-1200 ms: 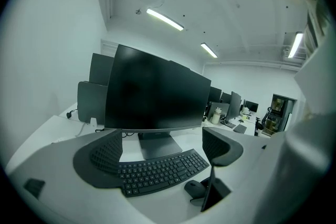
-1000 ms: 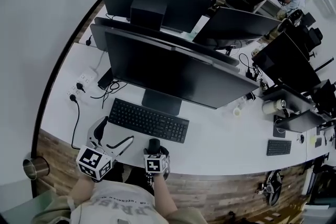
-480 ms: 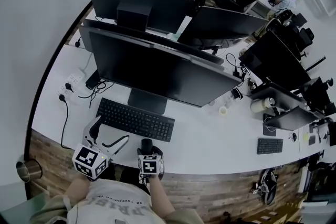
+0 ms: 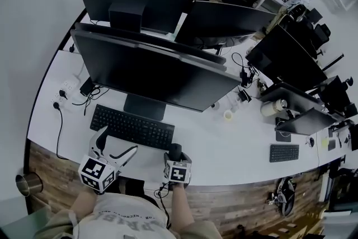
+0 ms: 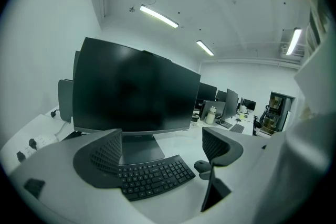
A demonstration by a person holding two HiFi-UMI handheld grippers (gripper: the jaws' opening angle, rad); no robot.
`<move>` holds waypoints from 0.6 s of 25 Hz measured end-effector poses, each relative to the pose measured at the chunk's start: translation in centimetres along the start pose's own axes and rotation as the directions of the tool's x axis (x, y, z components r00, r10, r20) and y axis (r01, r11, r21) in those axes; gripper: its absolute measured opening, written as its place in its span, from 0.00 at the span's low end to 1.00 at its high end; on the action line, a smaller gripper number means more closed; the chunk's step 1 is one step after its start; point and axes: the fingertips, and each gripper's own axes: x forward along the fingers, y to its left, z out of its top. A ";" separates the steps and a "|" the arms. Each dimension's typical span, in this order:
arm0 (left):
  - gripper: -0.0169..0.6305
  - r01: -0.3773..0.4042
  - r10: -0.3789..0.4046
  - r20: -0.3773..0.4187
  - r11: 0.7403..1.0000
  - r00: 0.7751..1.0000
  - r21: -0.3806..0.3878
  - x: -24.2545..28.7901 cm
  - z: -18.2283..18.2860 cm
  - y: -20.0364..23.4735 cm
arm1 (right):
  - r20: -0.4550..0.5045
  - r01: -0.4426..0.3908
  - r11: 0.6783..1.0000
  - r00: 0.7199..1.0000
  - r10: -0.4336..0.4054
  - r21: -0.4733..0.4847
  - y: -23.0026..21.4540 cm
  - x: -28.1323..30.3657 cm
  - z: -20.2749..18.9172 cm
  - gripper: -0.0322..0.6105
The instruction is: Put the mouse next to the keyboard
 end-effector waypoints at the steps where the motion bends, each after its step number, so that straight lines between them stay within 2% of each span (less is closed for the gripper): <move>1: 0.73 -0.002 0.002 -0.002 1.000 1.000 -0.002 0.3 -0.1 -0.2 | -0.001 0.011 1.000 1.000 -0.011 0.002 -1.2 0.2 0.1 0.54; 9: 0.73 -0.029 0.028 -0.015 0.999 0.999 -0.024 2.3 -1.4 -1.3 | -0.010 0.043 0.997 0.999 -0.043 0.070 -8.2 2.0 0.9 0.54; 15: 0.73 -0.042 0.041 -0.024 0.999 0.999 -0.030 3.5 -2.0 -1.7 | -0.042 0.057 0.997 0.998 -0.055 0.060 -10.4 3.4 1.3 0.54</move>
